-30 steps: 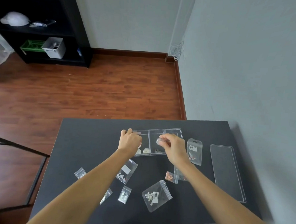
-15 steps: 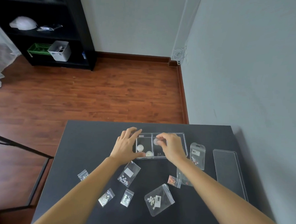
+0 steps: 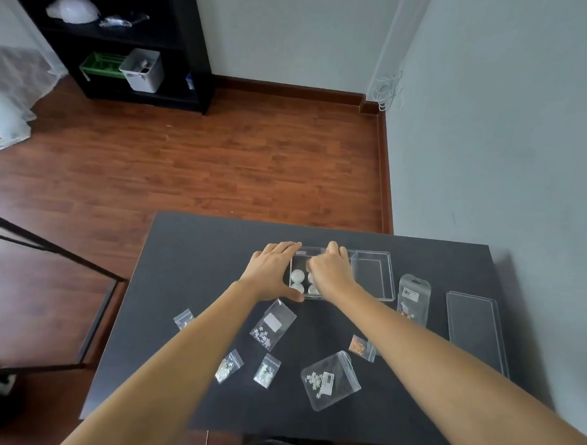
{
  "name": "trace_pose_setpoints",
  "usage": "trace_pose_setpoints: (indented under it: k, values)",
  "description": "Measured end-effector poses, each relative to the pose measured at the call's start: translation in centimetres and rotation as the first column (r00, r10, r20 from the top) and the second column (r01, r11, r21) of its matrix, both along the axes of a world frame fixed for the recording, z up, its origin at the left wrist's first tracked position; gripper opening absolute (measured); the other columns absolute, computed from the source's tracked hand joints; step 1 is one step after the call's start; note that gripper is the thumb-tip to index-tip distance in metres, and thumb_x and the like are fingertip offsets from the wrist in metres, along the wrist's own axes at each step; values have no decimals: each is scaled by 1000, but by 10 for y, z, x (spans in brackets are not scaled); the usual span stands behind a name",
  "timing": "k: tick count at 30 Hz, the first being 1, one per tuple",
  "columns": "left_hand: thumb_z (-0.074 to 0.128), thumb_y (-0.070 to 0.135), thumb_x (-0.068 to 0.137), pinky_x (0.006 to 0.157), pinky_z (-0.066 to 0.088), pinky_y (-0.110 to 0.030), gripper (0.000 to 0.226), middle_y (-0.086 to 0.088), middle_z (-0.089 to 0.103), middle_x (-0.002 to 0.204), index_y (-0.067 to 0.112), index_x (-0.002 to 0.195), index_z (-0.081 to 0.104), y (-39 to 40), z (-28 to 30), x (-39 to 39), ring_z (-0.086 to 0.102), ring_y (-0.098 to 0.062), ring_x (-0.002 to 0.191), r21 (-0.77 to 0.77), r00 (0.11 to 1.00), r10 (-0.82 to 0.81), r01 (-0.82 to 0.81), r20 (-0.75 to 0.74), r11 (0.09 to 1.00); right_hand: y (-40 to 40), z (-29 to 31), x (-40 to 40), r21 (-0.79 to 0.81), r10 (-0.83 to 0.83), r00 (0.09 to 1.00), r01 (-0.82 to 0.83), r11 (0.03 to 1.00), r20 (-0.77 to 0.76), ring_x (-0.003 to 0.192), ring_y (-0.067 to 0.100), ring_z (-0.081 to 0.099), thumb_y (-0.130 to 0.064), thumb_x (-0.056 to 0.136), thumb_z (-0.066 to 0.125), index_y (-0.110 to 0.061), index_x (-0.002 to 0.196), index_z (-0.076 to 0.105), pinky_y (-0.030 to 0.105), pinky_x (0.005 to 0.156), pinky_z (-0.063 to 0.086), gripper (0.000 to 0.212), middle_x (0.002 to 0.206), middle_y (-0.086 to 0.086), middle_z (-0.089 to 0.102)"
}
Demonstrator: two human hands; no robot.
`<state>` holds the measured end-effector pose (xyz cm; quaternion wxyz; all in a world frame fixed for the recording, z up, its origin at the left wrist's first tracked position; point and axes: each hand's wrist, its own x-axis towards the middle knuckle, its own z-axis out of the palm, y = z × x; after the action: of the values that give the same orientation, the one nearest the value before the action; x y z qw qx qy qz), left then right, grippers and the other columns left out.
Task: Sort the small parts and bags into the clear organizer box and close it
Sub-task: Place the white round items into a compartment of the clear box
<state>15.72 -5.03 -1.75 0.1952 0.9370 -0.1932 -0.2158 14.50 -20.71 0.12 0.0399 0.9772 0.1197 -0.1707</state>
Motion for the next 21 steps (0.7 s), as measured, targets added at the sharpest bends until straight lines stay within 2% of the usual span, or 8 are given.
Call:
trace_pose_setpoints:
  k: [4,7,9,11,13,15,18,21]
  values:
    - [82,57,57,113,30,-49,117,6,29,156,24,151,19,-2,3,0,26,-22,143,23,1000,5,-5,0,1000,1,-5,-1,-70,9,1000,-8,998,27,111,30,43,-13,87,62,-14,94,71,38,92,33,11,98,5,72]
    - [82,56,58,113,29,-49,117,6,29,156,24,151,19,-4,5,-1,26,-22,143,44,1000,7,-6,-4,999,-1,-9,-4,-85,54,999,-54,995,2,115,31,40,-18,87,64,-14,98,70,38,95,32,13,111,6,65]
    - [82,56,59,113,29,-49,118,7,27,157,23,152,18,-5,7,-1,26,-23,143,48,1000,10,-10,-9,999,-5,-11,-6,-87,93,995,-94,992,-20,117,31,39,-17,87,64,-14,105,67,39,97,32,19,119,8,60]
    - [82,54,61,113,28,-50,119,7,23,159,23,153,14,-6,8,-2,25,-23,144,50,999,19,-17,-29,999,-11,-11,-9,-53,117,993,-118,992,-20,120,32,39,-16,88,61,-12,121,58,40,98,32,33,127,9,56]
    - [81,53,64,114,26,-50,119,7,14,162,23,153,8,-6,8,-6,20,-23,146,43,998,29,-27,-52,999,-16,-7,-14,61,113,993,-114,992,18,124,32,37,-15,90,58,-12,136,44,42,99,33,48,137,9,49]
    - [80,49,68,116,24,-51,119,7,4,163,23,154,2,-4,8,-13,13,-22,148,-1,997,50,-51,-63,999,-24,0,-25,248,36,995,-59,967,97,126,31,36,-10,91,56,-14,141,40,43,101,33,52,140,7,45]
    - [78,44,73,118,22,-49,112,7,2,163,28,153,1,2,10,-35,10,-20,148,-94,993,114,-112,11,989,-47,10,-53,485,-142,965,18,874,220,112,26,47,-5,91,57,-14,124,59,39,97,43,34,119,5,59]
    - [75,39,76,117,26,-44,89,4,26,156,26,149,26,13,10,-66,24,-19,143,-148,987,121,-105,102,983,-80,5,-94,551,-237,957,108,827,169,98,21,54,-7,90,60,-12,102,68,35,87,51,15,100,2,65]
